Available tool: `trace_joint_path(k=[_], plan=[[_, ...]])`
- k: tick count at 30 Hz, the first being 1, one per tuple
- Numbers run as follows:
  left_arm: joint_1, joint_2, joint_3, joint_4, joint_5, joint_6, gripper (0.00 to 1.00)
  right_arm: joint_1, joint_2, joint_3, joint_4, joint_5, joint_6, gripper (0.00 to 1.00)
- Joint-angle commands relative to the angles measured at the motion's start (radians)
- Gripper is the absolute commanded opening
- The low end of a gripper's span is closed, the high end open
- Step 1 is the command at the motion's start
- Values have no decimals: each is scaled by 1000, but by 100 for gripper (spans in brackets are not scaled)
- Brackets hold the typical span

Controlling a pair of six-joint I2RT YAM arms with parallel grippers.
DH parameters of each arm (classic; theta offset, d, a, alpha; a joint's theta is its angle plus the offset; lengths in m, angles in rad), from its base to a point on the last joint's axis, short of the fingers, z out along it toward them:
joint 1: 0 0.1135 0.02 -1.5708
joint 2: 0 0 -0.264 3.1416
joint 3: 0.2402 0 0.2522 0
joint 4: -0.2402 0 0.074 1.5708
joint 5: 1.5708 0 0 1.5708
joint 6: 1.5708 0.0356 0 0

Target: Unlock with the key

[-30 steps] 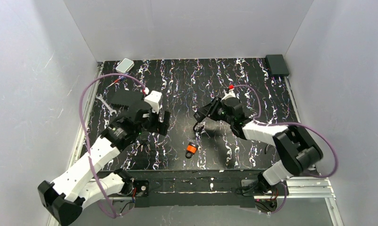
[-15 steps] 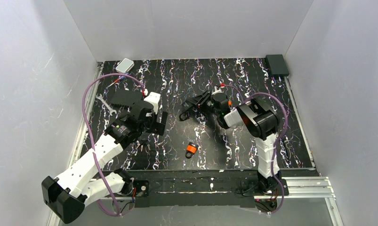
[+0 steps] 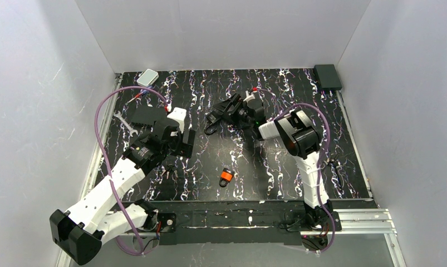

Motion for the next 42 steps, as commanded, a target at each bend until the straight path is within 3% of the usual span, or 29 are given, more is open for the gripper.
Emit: trace_joint_path(k=[1,6,13,21,26,29,33,37,42], plan=[[12,-3,-6,-12,-22,4,98,-57,-62,39,-113,-15,-134,98],[18,-2,-7,-14,-24,0,98,-112,-171,25,-317,34,-297,98],[32,-2,-6,-16,-46,-13,98,-98,-383,61,-654,147,-540,98],[58,7,-9,-39,-104,-70,98,70,-612,32,-947,426,-712,98],[74,61,14,-127,-123,-218,98,180,-728,-61,-1030,516,-717,98],[79,76,20,-183,-102,-357,98,242,-789,-123,-1013,472,-779,98],[84,-18,-42,-160,-111,-366,98,337,-844,-204,-965,399,-873,98],[115,-176,-57,-151,-153,-264,98,427,-841,-237,-867,197,-1060,96],[121,-313,-74,-133,-395,-119,96,449,-742,-242,-730,-70,-1223,94]])
